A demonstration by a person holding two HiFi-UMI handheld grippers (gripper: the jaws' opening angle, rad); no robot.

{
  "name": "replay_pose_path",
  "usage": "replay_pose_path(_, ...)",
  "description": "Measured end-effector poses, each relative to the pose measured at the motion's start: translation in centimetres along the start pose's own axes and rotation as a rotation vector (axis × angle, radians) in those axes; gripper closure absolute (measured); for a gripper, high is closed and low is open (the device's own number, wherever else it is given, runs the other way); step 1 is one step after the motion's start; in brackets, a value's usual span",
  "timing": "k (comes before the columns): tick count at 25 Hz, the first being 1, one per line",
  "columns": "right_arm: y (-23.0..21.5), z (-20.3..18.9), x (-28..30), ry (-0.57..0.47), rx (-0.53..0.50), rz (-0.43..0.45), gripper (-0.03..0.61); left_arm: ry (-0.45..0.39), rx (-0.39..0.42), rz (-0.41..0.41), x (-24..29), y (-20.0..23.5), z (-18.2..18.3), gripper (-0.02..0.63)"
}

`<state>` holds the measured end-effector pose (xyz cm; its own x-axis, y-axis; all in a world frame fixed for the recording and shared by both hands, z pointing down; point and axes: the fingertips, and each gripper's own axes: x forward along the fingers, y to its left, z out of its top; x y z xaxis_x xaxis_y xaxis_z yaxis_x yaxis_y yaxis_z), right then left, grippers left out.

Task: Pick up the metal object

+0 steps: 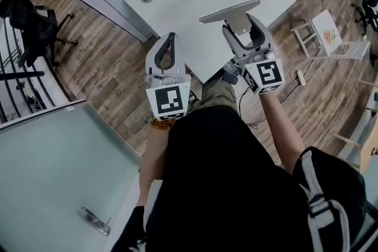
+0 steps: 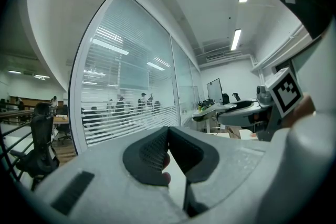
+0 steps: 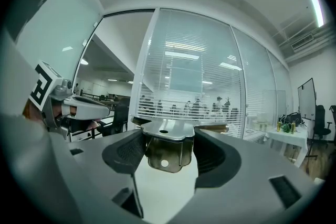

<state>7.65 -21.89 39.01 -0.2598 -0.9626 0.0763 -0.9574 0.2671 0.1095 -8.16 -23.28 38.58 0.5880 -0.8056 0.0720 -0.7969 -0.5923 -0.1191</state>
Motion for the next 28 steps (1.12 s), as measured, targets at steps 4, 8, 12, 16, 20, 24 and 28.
replay_pose_path(4,0.1,-0.2,0.0,0.002,0.004,0.001,0.304,0.001,0.002,-0.001,-0.1,0.0,-0.1,0.598)
replay_pose_path(8,0.2,-0.3,0.0,0.001,0.002,0.004,0.304,0.001,0.004,-0.004,0.1,-0.2,0.0,0.598)
replay_pose_path(12,0.1,-0.6,-0.3,0.008,-0.002,0.006,0.304,0.003,0.008,-0.009,-0.1,-0.5,0.0,0.598)
replay_pose_path(16,0.1,-0.8,-0.2,0.017,-0.006,0.01,0.302,0.005,0.005,-0.004,-0.2,-0.4,-0.2,0.598)
replay_pose_path(20,0.3,-1.2,-0.3,0.027,-0.013,0.019,0.304,0.006,-0.003,-0.003,-0.3,-0.7,-0.3,0.598)
replay_pose_path(24,0.4,-1.7,-0.4,0.038,-0.019,0.026,0.304,0.009,-0.001,-0.006,-0.7,-1.1,-0.5,0.598)
replay_pose_path(28,0.6,-2.6,-0.6,0.06,-0.026,0.024,0.302,0.018,-0.005,0.001,-1.2,-0.9,-1.0,0.598)
